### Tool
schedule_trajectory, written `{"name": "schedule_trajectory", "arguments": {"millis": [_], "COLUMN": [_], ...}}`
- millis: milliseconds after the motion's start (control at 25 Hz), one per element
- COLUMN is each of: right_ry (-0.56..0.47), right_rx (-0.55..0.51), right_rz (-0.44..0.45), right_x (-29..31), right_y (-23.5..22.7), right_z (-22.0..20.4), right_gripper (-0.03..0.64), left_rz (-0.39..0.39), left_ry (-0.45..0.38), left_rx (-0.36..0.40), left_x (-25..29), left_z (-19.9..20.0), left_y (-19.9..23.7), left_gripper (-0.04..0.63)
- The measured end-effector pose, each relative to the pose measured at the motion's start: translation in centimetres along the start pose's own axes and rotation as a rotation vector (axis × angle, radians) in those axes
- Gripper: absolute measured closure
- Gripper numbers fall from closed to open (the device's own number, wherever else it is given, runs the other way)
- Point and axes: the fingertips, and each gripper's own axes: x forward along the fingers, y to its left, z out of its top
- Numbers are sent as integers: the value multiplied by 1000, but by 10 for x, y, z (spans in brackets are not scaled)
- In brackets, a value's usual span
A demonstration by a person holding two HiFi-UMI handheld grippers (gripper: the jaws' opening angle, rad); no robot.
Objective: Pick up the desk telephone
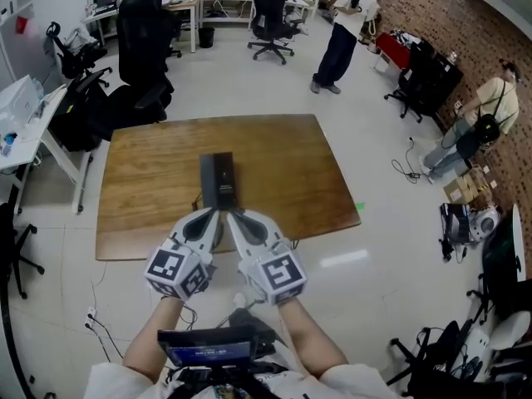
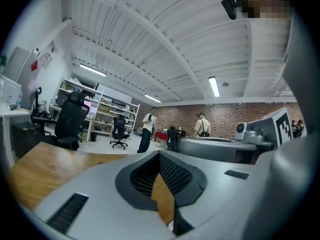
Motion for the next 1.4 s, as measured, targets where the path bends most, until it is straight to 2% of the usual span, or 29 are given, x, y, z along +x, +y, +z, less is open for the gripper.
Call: {"name": "schedule_trajectory", "arguments": {"millis": [160,240,520,760,1080,1280,1320,1360,1400], "right_ry": [13,26,57,72,116,166,179,192,205], "right_rx": [33,68,102,130,185,258,276,296,315], "right_rz": [8,20,37,93,150,187,194,202,208], "right_x": [14,21,41,57,74,81,83,85,88], "right_y": [-18,-27,-62,-84,-94,-102,-104,-107,-109], "right_z": [-3,-6,-25,-36,-57,-79,-84,-89,-94], "right_gripper": [611,541,540,540,540,538,534,477,450], "left_rz": [-2,-2,3,43,101,99,91,80,72], "left_ry": [10,17,45,50,98,151,162,174,185], "left_rx": [-10,-15,-28,-27,-41,-81,-93,-107,-122], "left_x": [21,31,69,94,94,94,95,95,96], "left_z": [-2,-5,-19,-22,-38,-57,-61,-65,-69], "left_y": [10,15,28,37,61,81,85,89,94], "left_gripper": [595,595,595,595,595,595,591,548,518]}}
